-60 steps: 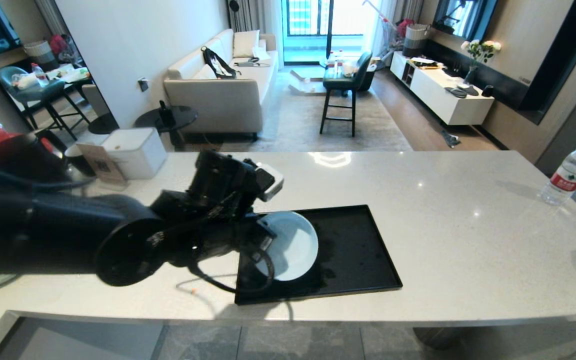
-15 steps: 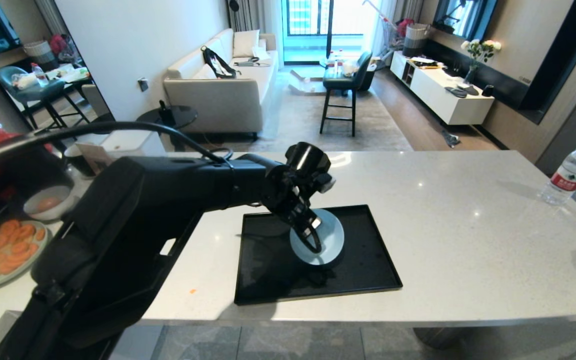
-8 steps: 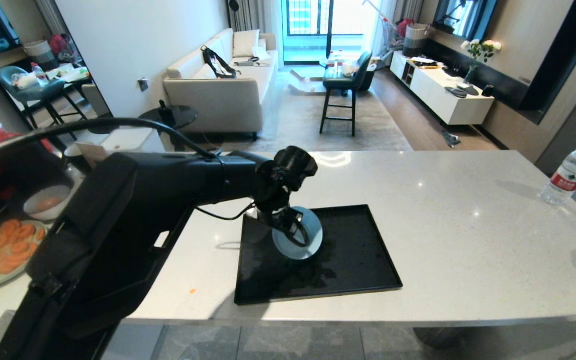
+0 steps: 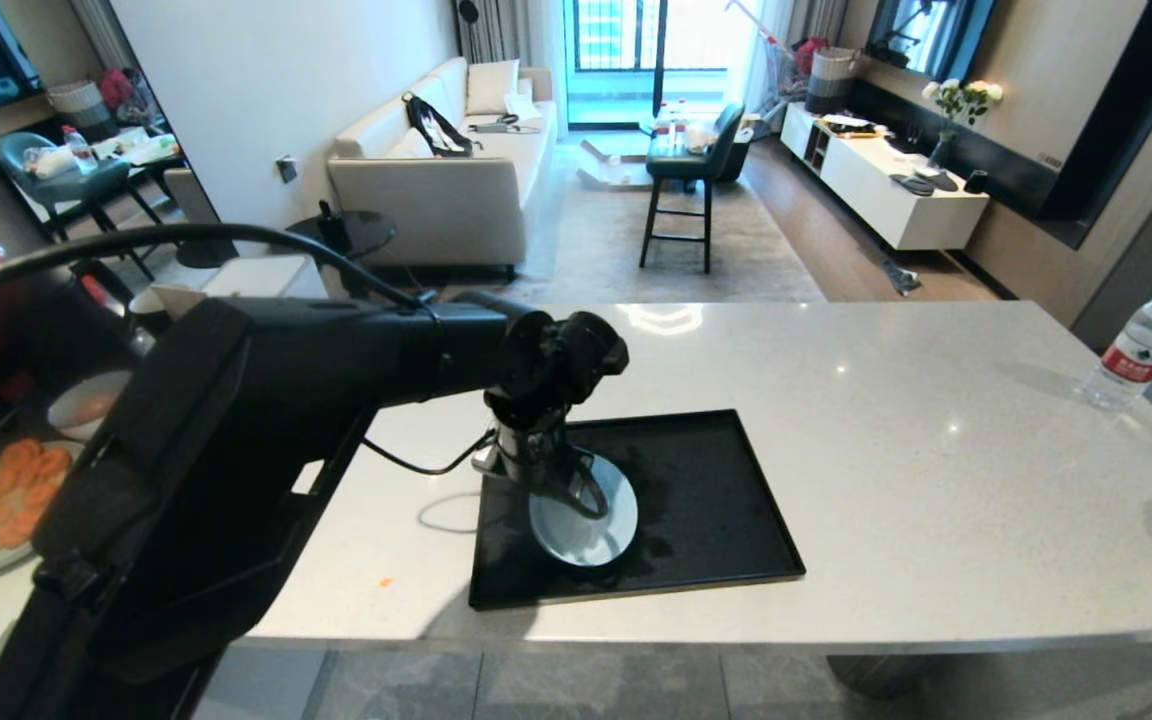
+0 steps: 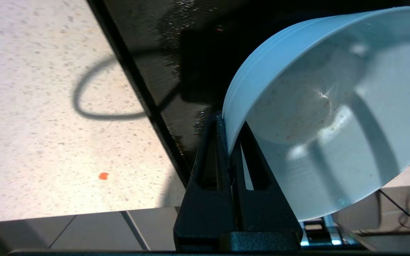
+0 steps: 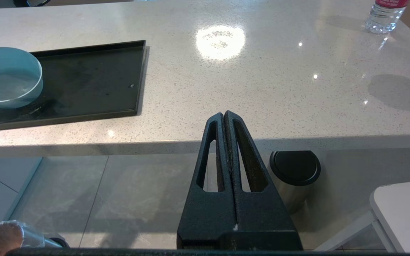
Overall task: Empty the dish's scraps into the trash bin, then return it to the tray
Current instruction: Put the bowl back to the table
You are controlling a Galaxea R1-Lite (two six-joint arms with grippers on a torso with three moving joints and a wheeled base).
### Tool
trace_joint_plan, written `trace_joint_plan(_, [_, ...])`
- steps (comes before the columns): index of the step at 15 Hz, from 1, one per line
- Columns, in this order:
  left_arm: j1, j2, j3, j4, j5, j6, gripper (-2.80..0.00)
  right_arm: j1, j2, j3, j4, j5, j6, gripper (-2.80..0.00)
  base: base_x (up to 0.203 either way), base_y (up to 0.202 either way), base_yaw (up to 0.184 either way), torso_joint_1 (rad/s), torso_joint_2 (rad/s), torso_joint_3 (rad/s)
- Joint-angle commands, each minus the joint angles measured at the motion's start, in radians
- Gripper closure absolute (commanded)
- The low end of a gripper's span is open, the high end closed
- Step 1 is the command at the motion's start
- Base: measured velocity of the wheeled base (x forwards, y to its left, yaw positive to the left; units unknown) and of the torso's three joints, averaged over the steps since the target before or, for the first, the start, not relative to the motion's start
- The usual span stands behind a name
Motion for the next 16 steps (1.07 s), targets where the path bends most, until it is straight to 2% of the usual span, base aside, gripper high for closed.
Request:
trace_joint_plan(1, [-0.001, -0.002, 0.0, 0.003, -0.019, 0.0, 0.0, 0.0, 0.0, -0.001, -0.001, 0.001, 0.001, 0.0, 0.0, 0.0, 0.0, 0.0, 0.0, 0.0])
trace_joint_plan(4, [-0.003, 0.008, 0.0, -0.009, -0.024, 0.001, 0.0, 0.0, 0.0, 0.0, -0.001, 0.001, 0.001, 0.0, 0.0, 0.0, 0.0, 0.0, 0.0, 0.0])
trace_joint_plan(8, [-0.01, 0.029, 0.0, -0.089, -0.028, 0.007, 0.0, 0.0, 0.0, -0.001, -0.001, 0.001, 0.001, 0.0, 0.0, 0.0, 0.0, 0.0, 0.0, 0.0])
trace_joint_plan(16, [-0.018, 0.042, 0.0, -0.117, -0.049, 0.011, 0.0, 0.0, 0.0, 0.001, -0.001, 0.001, 0.001, 0.0, 0.0, 0.0, 0.0, 0.0, 0.0, 0.0])
